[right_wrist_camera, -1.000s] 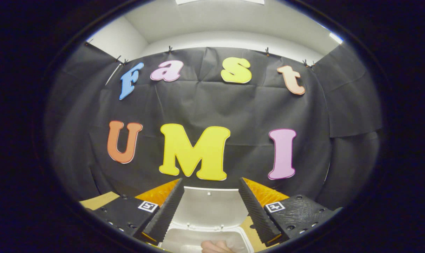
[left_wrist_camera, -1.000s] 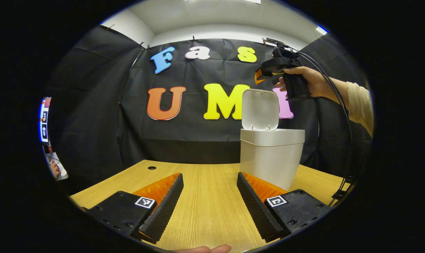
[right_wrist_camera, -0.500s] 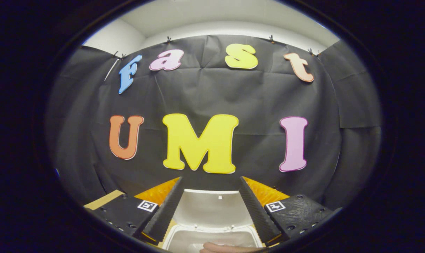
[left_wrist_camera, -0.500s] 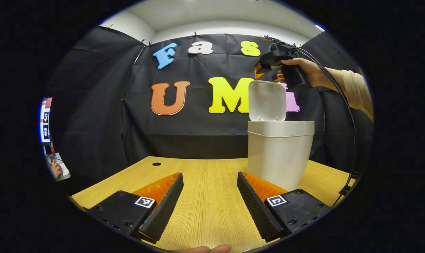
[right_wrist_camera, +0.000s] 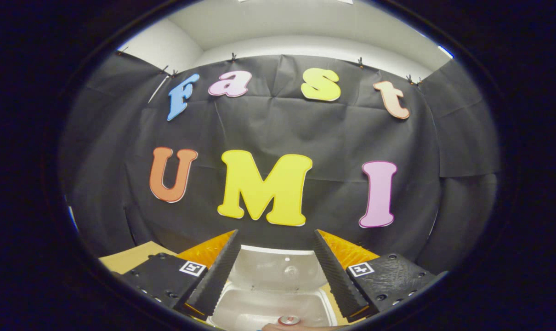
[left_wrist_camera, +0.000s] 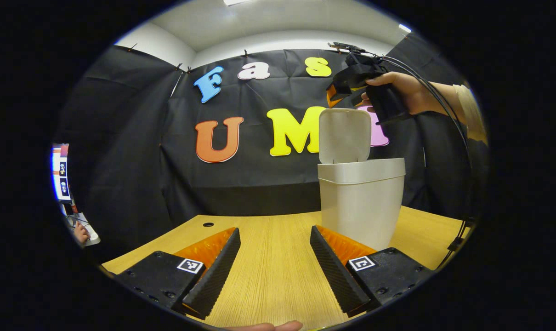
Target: Press the lid of the desktop garbage bin to open it, pick up the crumpled paper on the desktop and throw it into the bin, then pick up the pop can on the desktop and drop it into the bin, and finally close the garbage bin lid.
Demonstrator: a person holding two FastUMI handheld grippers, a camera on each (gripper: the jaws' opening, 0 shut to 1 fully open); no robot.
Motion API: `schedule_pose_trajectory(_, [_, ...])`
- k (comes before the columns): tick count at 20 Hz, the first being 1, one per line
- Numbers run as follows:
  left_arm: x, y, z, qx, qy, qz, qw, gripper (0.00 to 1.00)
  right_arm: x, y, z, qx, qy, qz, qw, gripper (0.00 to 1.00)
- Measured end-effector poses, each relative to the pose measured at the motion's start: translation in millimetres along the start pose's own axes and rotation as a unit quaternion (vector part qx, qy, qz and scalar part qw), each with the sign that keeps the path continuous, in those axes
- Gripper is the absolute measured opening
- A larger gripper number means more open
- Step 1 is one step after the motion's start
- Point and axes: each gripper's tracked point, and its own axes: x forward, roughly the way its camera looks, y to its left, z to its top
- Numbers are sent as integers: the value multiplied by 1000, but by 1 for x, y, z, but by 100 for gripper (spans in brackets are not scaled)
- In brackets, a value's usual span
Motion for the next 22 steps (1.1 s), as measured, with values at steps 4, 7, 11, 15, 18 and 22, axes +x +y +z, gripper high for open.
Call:
schedule_pose_trajectory(4, [-2,-2,11,0,-18,12,1000,99,-20,0,-10,-9,12,3,1000,96])
schedule_pose_trajectory(7, [-6,2,18,15,-30,17,999,98,-26,2,-13,-21,19,7,1000,96])
schedule_pose_trajectory(11, [-9,6,24,-2,-35,11,999,98,-38,2,-26,4,53,12,999,95])
schedule_pose_trajectory(15, [-12,8,26,-4,-37,13,999,98,-45,1,-35,32,78,24,996,98])
schedule_pose_trajectory(18, [-13,6,27,-7,-39,10,999,98,-54,2,-44,38,98,35,994,99])
schedule_pose_trajectory(22, [-14,7,28,-5,-38,12,999,98,-71,10,-67,3,143,50,989,95])
